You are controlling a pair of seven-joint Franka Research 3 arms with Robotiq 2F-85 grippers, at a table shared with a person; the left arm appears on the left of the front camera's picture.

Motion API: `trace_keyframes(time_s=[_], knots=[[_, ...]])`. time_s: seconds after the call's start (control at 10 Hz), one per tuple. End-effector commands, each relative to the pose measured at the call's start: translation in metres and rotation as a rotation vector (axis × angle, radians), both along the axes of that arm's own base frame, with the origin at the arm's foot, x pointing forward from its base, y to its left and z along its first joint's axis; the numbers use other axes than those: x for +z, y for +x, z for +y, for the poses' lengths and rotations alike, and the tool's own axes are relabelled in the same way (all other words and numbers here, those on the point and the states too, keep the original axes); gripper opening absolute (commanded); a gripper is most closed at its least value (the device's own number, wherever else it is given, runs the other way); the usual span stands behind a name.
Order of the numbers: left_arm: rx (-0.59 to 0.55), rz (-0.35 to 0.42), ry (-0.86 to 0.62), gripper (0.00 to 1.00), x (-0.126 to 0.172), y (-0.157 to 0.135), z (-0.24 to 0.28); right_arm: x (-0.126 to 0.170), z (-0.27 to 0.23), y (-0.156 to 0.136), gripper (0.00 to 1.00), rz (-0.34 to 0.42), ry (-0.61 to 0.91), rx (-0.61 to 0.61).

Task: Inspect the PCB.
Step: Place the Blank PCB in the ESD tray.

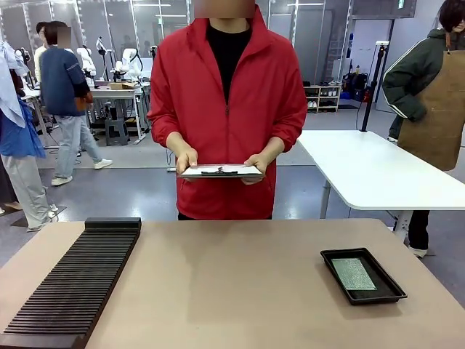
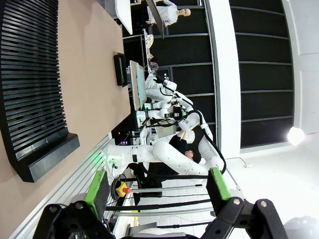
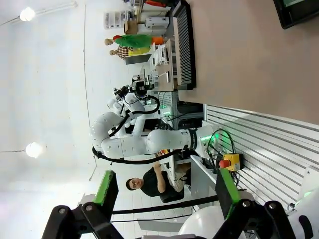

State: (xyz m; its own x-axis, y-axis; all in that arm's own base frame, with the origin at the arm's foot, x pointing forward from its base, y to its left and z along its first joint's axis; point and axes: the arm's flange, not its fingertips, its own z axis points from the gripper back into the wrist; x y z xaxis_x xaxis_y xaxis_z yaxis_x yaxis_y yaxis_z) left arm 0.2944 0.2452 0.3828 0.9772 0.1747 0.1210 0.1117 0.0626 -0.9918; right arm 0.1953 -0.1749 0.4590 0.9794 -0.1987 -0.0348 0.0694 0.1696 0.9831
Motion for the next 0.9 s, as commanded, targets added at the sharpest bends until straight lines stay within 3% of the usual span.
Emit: trace_keyframes(time_s=[0.0,0.8], knots=[[0.002,-0.001,0.007,1.00,0.0007,-0.0006,0.0006,0.0014,0.0012,-0.0013,1.00,-0.018,0.004,0.004],[0.002,-0.001,0.007,1.00,0.0007,-0.0006,0.0006,0.0014,0.0012,-0.0013,1.00,-0.018,0.004,0.004]])
